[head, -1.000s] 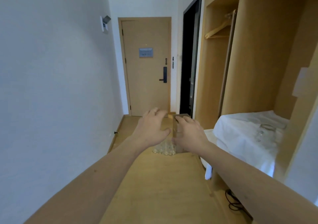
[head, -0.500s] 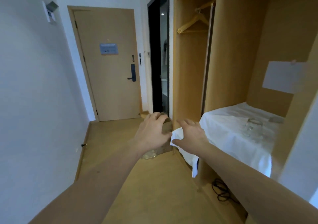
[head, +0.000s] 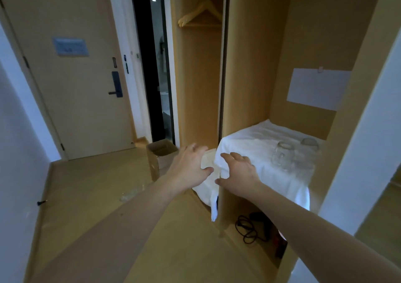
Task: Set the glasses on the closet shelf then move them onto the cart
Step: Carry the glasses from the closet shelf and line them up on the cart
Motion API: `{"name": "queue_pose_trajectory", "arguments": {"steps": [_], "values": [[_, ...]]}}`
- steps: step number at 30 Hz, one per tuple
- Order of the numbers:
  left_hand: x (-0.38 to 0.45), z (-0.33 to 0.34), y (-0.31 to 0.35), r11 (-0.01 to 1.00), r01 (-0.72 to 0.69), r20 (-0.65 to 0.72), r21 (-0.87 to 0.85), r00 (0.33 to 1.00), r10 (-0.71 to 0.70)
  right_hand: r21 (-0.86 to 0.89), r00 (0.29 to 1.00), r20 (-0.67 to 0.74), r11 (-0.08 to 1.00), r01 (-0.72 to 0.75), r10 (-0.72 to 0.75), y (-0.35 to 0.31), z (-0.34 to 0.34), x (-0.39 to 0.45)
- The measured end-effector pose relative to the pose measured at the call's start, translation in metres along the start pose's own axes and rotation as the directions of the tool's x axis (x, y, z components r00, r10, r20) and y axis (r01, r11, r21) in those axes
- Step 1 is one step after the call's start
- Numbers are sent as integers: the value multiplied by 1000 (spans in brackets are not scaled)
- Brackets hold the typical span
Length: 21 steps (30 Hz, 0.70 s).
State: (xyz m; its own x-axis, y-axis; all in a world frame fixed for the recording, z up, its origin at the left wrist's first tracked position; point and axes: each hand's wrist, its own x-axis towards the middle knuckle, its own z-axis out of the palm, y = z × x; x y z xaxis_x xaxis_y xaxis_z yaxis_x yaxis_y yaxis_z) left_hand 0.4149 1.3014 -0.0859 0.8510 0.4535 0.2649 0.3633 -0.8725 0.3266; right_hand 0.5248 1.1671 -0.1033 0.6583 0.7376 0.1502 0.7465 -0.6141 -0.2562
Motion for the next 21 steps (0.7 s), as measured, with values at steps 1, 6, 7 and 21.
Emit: {"name": "queue_pose_trajectory", "arguments": {"steps": [1, 6, 7, 21], "values": [[10, 5, 2, 1000, -7, 4, -2, 1000, 7, -2, 1000, -6, 1000, -15, 15, 8, 1, 7], [75, 34, 22, 998, -68, 57, -2, 996, 68, -17, 996, -11, 996, -91, 91, 55, 0, 49], [93, 41, 27, 996, -88, 63, -7, 994, 88, -18, 994, -17, 994, -109, 108, 68, -2, 60], [234, 136, 98, 963, -265, 224, -48, 937, 269, 40, 951, -20, 951, -308, 309, 212, -12, 132]]}}
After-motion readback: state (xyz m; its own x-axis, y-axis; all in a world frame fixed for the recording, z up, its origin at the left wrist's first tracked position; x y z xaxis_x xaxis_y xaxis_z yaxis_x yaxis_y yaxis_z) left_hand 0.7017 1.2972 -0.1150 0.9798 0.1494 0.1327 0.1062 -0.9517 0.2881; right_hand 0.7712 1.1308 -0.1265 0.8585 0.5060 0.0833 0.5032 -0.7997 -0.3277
